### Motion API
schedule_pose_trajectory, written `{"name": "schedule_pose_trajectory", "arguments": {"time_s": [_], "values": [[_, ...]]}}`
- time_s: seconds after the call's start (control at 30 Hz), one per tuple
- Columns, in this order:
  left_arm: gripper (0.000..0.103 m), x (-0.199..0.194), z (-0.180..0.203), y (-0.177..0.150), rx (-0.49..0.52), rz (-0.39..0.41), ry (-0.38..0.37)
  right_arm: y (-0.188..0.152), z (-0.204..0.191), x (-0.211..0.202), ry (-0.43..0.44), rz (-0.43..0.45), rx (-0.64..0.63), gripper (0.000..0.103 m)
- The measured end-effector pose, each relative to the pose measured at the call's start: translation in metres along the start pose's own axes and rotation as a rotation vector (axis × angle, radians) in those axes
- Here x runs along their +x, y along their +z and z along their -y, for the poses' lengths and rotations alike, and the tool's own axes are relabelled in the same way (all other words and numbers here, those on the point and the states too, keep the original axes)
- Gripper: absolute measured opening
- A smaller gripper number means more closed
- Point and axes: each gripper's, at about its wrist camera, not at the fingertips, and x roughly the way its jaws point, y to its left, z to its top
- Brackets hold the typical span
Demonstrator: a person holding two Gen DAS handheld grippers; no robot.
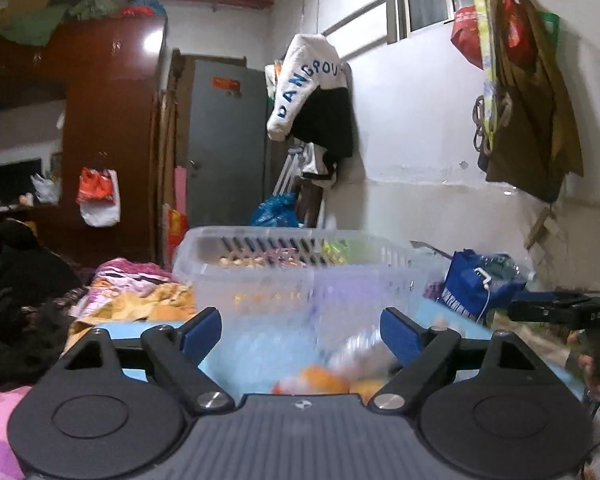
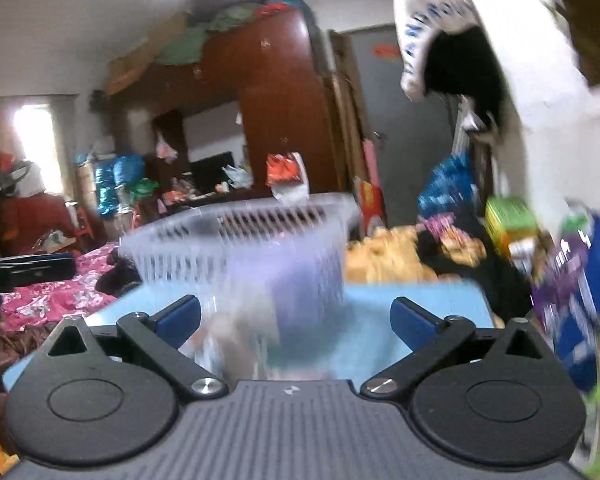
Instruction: Organize objects
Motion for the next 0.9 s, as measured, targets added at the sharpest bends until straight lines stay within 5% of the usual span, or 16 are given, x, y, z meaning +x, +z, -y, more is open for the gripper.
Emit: {"name": "schedule_pose_trajectory", "arguments": {"time_s": [0.17,0.3,0.43,0.73,0.9], "values": [[0.089,-0.027,0.011,-0.029,0.042,0.043,0.007,-0.027,-0.006,-0.012,0.045,0.006,-0.039,0.103],[0.089,-0.027,0.003,-0.036,0.049,0.015,0.037,-0.016,-0.004,-0.003,-0.026,0.033,-0.057,0.101],[0.089,-0.020,-0.017,-0.047,-0.002,-0.020,0.058,-0.013,0.010,0.017,-0.021,-0.055,-0.023,0.073],[0.089,-0.012,-0.029,-0.058,-0.026,-0.064,0.073,-0.021,-0.004,0.044,-0.043,-0.166,-0.067,0.072],[0.089,0.004,-0.029,-0.065,-0.031,-0.150,0.111,-0.023,-0.009,0.049,-0.072,-0.195,-0.102,0.068]]}}
